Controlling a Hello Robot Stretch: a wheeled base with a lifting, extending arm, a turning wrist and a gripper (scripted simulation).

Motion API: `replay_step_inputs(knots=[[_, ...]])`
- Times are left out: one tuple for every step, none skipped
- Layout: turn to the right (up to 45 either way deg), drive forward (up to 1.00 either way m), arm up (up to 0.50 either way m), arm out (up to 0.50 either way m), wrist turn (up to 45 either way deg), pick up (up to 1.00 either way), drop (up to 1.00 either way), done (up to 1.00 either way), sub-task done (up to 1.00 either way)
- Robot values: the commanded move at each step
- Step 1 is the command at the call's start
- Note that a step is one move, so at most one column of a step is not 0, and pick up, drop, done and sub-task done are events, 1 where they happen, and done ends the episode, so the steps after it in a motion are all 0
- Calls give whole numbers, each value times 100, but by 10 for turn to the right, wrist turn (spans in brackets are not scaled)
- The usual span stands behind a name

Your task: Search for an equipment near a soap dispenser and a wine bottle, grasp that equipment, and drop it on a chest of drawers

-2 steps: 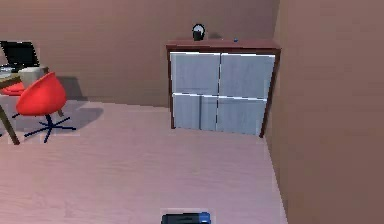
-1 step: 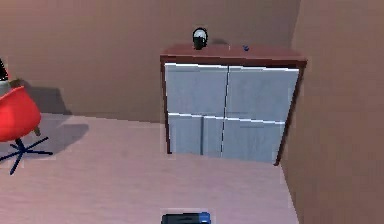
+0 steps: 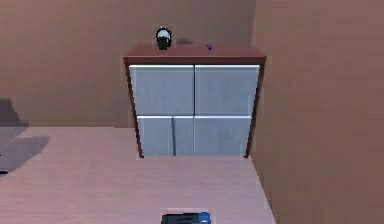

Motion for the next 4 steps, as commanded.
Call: replay_step_inputs(knots=[[0, 100, 0, 0, 0, 0, 0, 0, 0], [450, 0, 0, 0, 0, 0, 0, 0, 0], [450, 0, 0, 0, 0, 0, 0, 0, 0], [90, 0, 0, 0, 0, 0, 0, 0, 0]])
